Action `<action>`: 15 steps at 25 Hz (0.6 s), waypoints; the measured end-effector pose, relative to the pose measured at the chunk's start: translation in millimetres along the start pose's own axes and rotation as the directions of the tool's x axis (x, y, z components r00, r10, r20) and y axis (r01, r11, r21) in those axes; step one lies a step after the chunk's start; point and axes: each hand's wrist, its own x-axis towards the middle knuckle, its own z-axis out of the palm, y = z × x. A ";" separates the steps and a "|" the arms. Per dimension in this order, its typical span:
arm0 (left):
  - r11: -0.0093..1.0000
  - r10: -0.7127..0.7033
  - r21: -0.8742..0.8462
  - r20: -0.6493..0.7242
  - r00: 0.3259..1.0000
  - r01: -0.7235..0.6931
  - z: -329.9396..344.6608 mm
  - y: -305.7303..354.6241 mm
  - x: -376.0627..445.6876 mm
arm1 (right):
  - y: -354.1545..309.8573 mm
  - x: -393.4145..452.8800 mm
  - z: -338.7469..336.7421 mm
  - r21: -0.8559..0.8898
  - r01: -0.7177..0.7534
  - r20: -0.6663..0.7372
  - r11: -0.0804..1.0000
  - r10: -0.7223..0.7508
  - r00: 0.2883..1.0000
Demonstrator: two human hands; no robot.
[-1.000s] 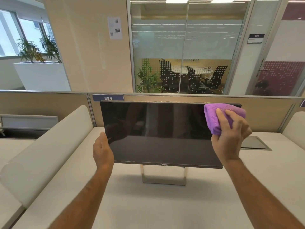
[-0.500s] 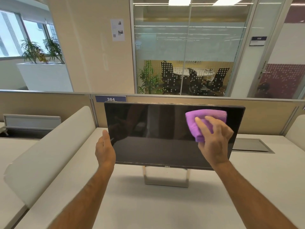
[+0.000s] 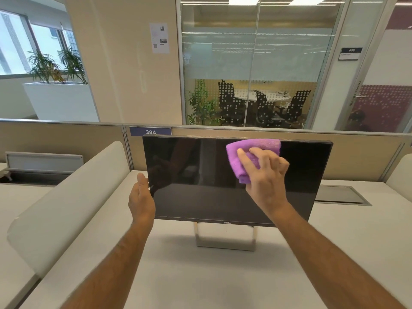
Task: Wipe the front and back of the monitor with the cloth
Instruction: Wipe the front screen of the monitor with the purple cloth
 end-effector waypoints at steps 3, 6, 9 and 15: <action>1.000 -0.004 -0.003 0.003 1.000 0.004 -1.2 -1.0 0.8 | -16.5 -25.4 10.4 0.003 0.297 0.091 0.955 -0.296 0.951; 1.000 -0.002 -0.008 0.010 1.000 0.002 -2.7 -0.5 2.4 | -19.1 -72.7 17.0 0.039 0.483 0.287 0.875 -0.472 0.833; 1.000 0.009 0.005 0.013 1.000 -0.009 -3.2 -1.6 3.6 | -7.5 -116.7 16.0 0.056 0.456 0.386 0.888 -0.440 0.810; 1.000 0.005 0.009 0.029 1.000 -0.005 -3.8 -9.1 5.8 | 34.0 -190.6 -13.9 0.054 -0.103 0.437 0.993 0.069 0.897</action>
